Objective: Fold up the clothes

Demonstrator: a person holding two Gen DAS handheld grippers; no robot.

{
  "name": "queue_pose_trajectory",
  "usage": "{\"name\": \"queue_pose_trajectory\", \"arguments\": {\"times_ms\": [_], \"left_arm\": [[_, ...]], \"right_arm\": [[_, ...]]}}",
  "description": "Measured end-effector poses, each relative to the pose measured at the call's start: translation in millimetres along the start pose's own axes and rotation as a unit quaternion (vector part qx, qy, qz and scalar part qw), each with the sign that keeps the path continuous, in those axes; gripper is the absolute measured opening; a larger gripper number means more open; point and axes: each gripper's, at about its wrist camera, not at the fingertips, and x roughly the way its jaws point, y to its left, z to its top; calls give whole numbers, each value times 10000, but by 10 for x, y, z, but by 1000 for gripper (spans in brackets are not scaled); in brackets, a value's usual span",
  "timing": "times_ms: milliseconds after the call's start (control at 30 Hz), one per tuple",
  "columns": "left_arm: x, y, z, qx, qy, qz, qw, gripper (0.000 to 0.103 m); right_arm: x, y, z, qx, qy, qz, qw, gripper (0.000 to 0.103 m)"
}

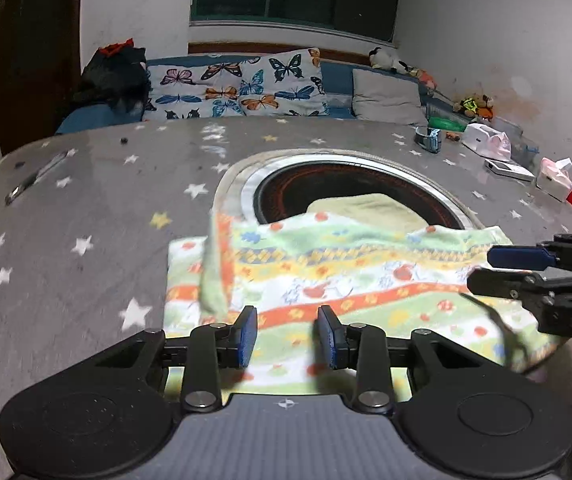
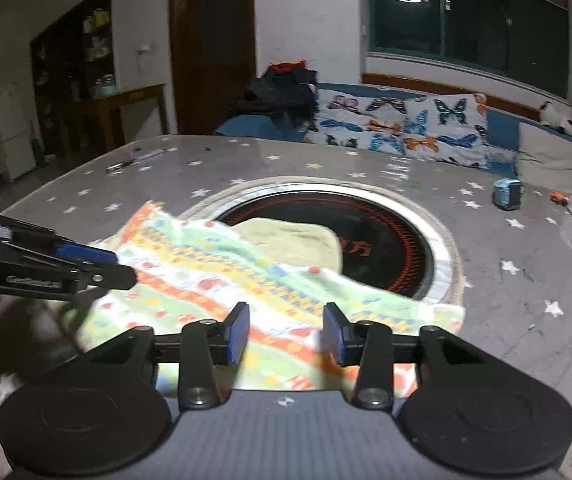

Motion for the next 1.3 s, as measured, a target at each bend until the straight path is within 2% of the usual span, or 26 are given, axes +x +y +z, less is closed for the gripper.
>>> {"name": "queue_pose_trajectory", "arguments": {"times_ms": [133, 233, 267, 400, 500, 567, 700, 800, 900, 967, 1067, 1133, 1300], "left_arm": [[-19, 9, -5, -53, 16, 29, 10000, 38], [-55, 9, -2, -71, 12, 61, 10000, 46], [-65, 12, -5, -81, 7, 70, 9999, 47], [-126, -5, -48, -43, -43, 197, 9998, 51], [-182, 1, -64, -7, -61, 199, 9998, 54], [-156, 3, -63, 56, 15, 247, 9997, 56], [-132, 6, 1, -2, 79, 374, 9993, 57], [-108, 9, 27, -22, 85, 537, 9985, 66], [-67, 38, 34, -56, 124, 673, 9976, 67], [-57, 70, 50, -121, 143, 706, 9973, 67], [-55, 91, 81, -130, 138, 758, 9969, 68], [-54, 93, 102, -121, 122, 794, 9967, 69], [-6, 18, 146, -116, 53, 819, 9966, 69]], "right_arm": [[10, 111, -136, -90, 142, 67, 9998, 46], [-79, 124, -152, -82, 48, 18, 10000, 49], [-118, 114, -150, -37, 18, 32, 10000, 53], [-194, 91, -267, -203, 137, -134, 9996, 54], [-258, -42, -344, 93, 202, -142, 9997, 54], [-283, -103, -322, 262, 251, -179, 9992, 53], [-311, -46, -240, 20, 131, -306, 9994, 54], [-328, 4, -128, 16, -38, -138, 9999, 54], [-281, 111, -68, -13, -134, 87, 9999, 59], [-192, 183, -86, -52, -19, 256, 9997, 60], [-62, 269, -182, -332, 241, 223, 9989, 60], [-85, 296, -194, -463, 206, 126, 9986, 60], [-159, 332, -85, -405, 32, 267, 9988, 61]]}}
